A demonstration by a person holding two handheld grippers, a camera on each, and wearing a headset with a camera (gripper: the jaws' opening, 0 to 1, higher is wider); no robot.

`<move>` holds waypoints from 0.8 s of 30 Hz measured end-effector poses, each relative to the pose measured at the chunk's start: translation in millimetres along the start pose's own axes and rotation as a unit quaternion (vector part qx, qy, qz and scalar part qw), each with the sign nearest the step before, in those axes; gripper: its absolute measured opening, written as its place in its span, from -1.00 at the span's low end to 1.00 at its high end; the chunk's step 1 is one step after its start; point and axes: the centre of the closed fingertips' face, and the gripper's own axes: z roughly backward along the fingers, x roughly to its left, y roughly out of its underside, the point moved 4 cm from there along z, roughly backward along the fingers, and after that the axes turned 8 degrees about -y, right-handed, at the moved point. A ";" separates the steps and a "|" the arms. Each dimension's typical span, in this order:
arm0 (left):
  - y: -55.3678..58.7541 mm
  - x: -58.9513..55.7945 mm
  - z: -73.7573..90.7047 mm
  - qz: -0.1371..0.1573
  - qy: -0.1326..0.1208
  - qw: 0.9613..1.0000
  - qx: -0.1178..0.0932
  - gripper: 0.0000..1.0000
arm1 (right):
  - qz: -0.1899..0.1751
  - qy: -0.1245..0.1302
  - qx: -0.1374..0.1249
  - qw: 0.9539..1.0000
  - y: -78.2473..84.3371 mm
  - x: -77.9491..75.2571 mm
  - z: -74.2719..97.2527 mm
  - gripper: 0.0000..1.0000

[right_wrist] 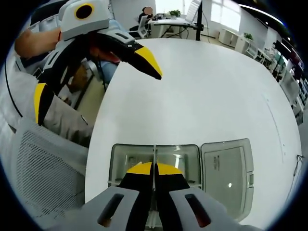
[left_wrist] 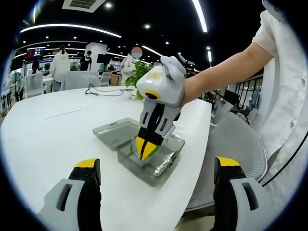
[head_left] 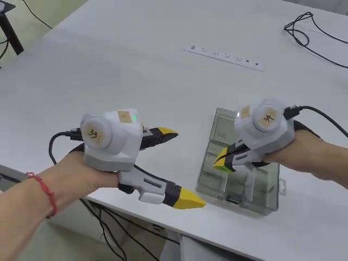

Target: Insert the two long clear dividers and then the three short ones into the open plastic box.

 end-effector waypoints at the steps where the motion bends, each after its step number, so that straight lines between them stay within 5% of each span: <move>1: -0.3 -0.5 0.1 0.000 0.001 1.000 -0.001 1.00 | 0.000 0.000 0.001 1.000 0.2 0.0 0.5 -0.95; 16: -1.7 -1.6 -1.2 -0.002 -0.001 1.000 0.004 1.00 | -0.019 -0.004 -0.015 1.000 1.6 1.8 0.9 -0.84; 24: -2.1 0.2 -3.1 -0.002 -0.003 1.000 0.008 1.00 | -0.028 0.013 -0.042 0.999 -3.7 -3.0 21.0 -0.74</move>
